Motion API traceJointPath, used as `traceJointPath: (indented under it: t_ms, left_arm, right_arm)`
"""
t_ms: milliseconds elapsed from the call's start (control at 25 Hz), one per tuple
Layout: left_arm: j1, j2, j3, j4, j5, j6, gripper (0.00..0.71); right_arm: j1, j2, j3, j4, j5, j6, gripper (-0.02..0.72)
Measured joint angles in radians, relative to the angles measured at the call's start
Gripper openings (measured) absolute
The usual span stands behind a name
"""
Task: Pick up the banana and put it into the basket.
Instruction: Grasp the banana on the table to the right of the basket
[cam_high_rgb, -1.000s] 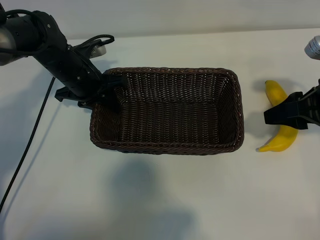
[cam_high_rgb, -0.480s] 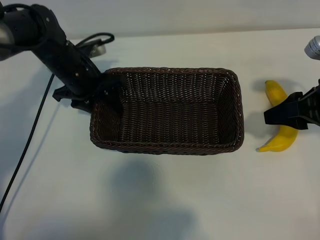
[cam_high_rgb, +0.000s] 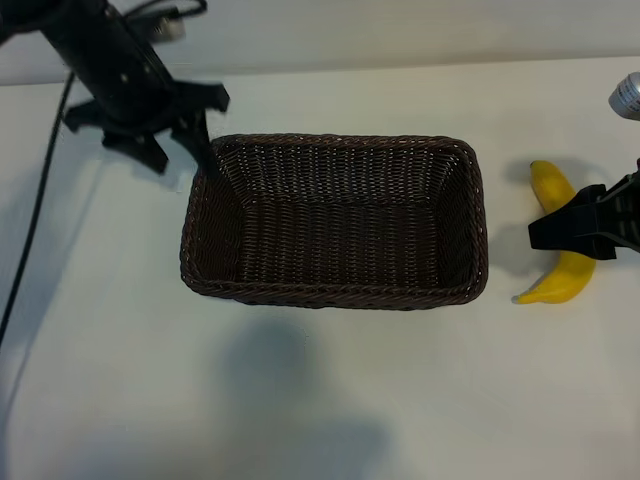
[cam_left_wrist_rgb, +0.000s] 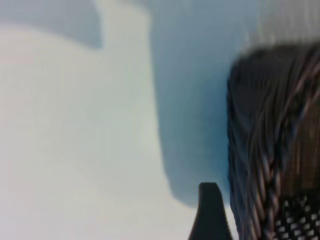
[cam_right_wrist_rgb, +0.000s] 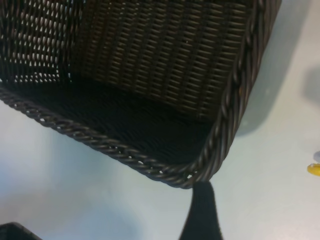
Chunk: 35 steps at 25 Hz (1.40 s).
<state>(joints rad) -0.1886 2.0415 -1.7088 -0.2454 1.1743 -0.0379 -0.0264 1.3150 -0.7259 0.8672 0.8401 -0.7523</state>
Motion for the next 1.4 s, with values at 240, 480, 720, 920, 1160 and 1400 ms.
traceJointPath:
  t_ms: [240, 480, 720, 920, 1160, 1400]
  left_arm:
    - [0.000, 0.000, -0.148, 0.077, 0.001, -0.042, 0.556]
    - [0.018, -0.002, -0.206, 0.245, 0.001, -0.076, 0.556]
    - [0.096, -0.002, -0.206, 0.319, 0.001, -0.077, 0.556]
    - [0.154, -0.005, -0.206, 0.361, 0.001, -0.077, 0.556]
    - [0.175, -0.069, -0.197, 0.377, 0.001, -0.068, 0.556]
    - [0.175, -0.213, -0.068, 0.381, 0.001, -0.042, 0.557]
  right_arm:
    - [0.000, 0.000, 0.000, 0.000, 0.000, 0.000, 0.584]
    - [0.000, 0.000, 0.000, 0.000, 0.000, 0.000, 0.584]
    - [0.000, 0.000, 0.000, 0.000, 0.000, 0.000, 0.584]
    - [0.000, 0.000, 0.000, 0.000, -0.001, 0.000, 0.584]
    - [0.000, 0.000, 0.000, 0.000, -0.001, 0.000, 0.584]
    - [0.000, 0.000, 0.000, 0.000, -0.001, 0.000, 0.584]
